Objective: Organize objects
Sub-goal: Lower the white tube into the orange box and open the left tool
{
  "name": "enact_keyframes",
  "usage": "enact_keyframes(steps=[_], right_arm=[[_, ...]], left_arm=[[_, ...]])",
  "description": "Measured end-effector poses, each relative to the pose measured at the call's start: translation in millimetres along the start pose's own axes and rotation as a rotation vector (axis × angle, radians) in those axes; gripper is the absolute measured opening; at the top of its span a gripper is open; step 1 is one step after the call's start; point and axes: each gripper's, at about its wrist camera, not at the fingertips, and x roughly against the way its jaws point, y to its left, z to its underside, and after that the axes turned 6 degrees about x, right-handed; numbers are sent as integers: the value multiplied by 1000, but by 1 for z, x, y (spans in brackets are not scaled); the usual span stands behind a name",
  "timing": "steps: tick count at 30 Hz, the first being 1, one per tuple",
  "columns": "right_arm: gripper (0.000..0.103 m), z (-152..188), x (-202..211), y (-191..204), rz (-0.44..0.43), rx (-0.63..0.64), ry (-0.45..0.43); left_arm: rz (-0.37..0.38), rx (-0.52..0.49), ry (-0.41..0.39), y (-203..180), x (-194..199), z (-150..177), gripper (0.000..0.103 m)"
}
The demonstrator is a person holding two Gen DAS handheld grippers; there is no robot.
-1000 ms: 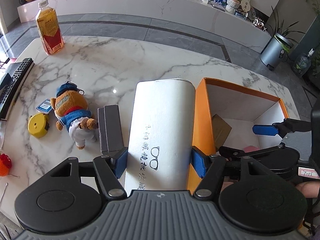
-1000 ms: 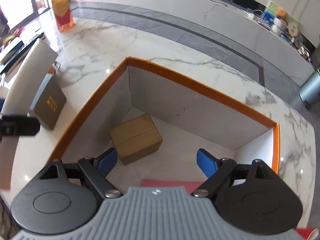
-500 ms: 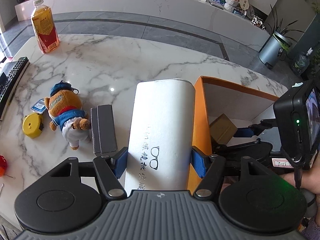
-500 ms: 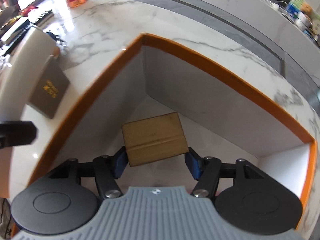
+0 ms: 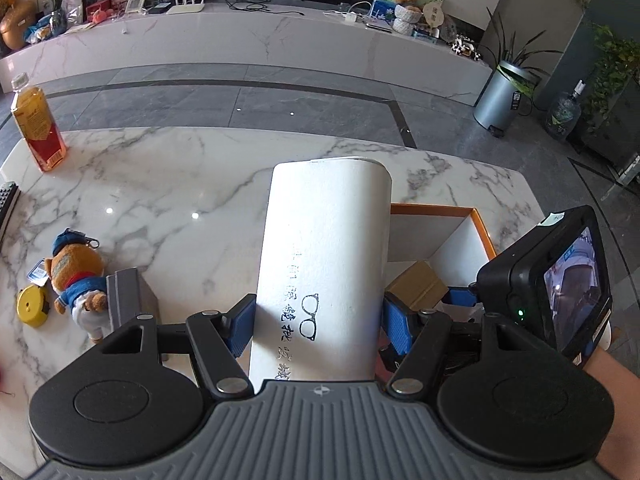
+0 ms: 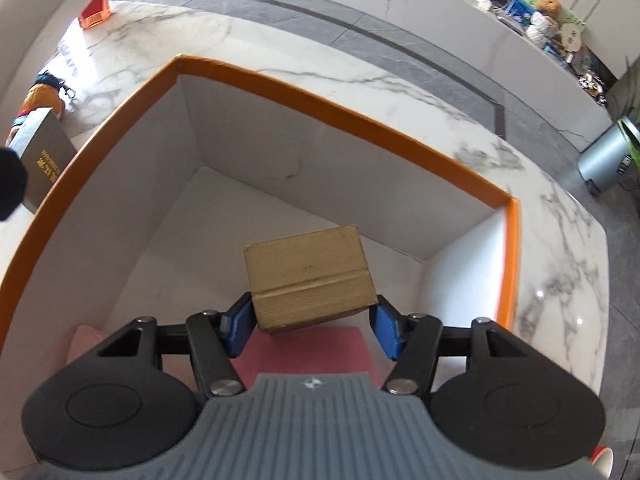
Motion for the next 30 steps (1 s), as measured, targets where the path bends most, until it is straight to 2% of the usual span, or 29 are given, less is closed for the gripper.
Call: enact_keyframes(steps=[9, 13, 19, 23, 27, 30], right_arm=[[63, 7, -8, -12, -59, -45, -33], [63, 6, -16, -10, -87, -72, -38], [62, 10, -23, -8, -88, -85, -30], [60, 11, -25, -10, -101, -89, -30], [60, 12, -27, -10, -100, -76, -33], [60, 12, -29, -9, -96, -74, -29]], left_arm=[[-60, 12, 56, -11, -34, 1, 76], [-145, -15, 15, -21, -39, 4, 72], [-203, -68, -21, -34, -45, 6, 71], [-231, -98, -1, -37, -53, 9, 76], [-227, -115, 10, -38, -58, 15, 77], [-241, -148, -4, -39, -58, 18, 87]])
